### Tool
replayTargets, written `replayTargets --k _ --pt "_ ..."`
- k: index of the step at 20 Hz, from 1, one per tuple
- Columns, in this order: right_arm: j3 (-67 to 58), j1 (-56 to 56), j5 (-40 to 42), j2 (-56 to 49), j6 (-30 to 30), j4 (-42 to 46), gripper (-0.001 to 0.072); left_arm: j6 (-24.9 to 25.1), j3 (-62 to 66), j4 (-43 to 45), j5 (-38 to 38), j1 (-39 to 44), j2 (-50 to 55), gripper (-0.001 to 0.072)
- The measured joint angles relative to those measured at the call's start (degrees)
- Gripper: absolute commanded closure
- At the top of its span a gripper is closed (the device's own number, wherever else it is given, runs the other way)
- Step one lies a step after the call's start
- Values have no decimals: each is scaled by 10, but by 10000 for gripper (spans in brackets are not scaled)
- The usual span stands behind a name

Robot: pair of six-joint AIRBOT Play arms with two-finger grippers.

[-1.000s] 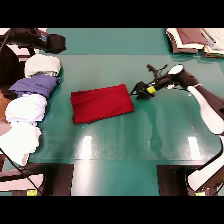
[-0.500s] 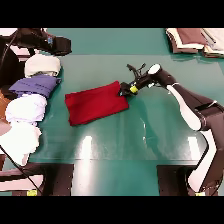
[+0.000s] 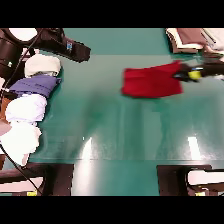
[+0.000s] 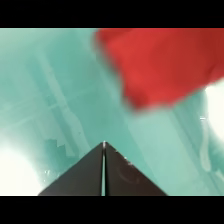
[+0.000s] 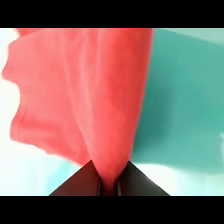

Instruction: Fold the shirts.

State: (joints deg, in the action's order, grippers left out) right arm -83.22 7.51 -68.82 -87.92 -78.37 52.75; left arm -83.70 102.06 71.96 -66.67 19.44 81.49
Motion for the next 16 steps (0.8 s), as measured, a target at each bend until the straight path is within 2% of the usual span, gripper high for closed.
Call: replayTargets --k 7,13,14,15,16 --pt "152 324 37 158 -21 42 698 -1 0 -2 9 9 0 685" --pt "261 422 48 222 -37 72 682 -2 0 -2 22 10 0 685" --pt "268 424 45 225 -38 82 477 -2 0 -2 24 10 0 685" --pt "270 425 32 227 -39 101 125 -2 0 -2 24 10 0 685" --pt "268 426 22 228 -39 124 -8 -2 0 -2 24 10 0 685"
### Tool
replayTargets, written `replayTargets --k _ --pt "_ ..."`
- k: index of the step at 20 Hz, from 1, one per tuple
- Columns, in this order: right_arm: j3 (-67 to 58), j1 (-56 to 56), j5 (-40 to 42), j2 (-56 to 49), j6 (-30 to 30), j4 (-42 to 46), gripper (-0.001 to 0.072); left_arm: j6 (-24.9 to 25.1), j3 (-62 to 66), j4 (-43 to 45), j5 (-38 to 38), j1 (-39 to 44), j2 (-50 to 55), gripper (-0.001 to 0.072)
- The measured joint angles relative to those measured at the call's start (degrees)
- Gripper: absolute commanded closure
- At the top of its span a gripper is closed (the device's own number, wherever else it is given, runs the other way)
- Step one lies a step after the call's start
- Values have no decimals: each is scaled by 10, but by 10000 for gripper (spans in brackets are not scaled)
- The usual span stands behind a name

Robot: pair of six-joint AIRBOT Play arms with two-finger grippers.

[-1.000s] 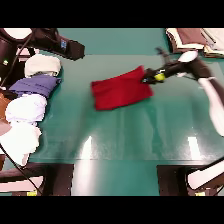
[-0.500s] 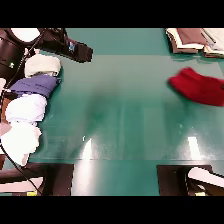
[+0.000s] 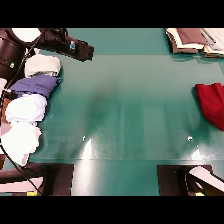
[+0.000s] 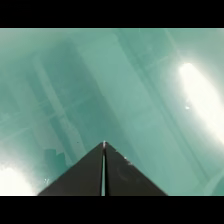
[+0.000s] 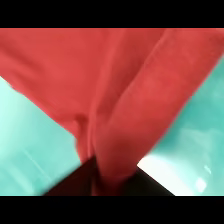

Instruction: Fold the shirts.

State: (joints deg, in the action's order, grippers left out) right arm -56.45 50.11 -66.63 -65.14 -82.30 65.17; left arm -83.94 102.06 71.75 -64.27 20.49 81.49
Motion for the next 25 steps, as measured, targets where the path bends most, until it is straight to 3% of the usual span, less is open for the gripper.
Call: replayTargets --k 5,10,11,12,16,20,25 --pt "-64 17 -57 6 -11 73 20 0 0 0 2 0 0 684" --pt "-108 -52 -60 52 -16 -12 21 0 0 0 10 0 0 684" --pt "-111 -82 -57 60 -16 -28 55 0 0 0 12 0 0 684" --pt "-114 -120 -52 68 -16 -41 155 0 0 0 13 0 0 684" --pt "-118 -287 -40 81 -17 -61 671 0 0 0 17 0 0 684" --pt "-120 -424 -16 85 -11 -56 698 -1 0 0 17 0 0 684" --pt "-120 -498 -3 86 -7 -52 698 -1 0 0 17 0 0 684"
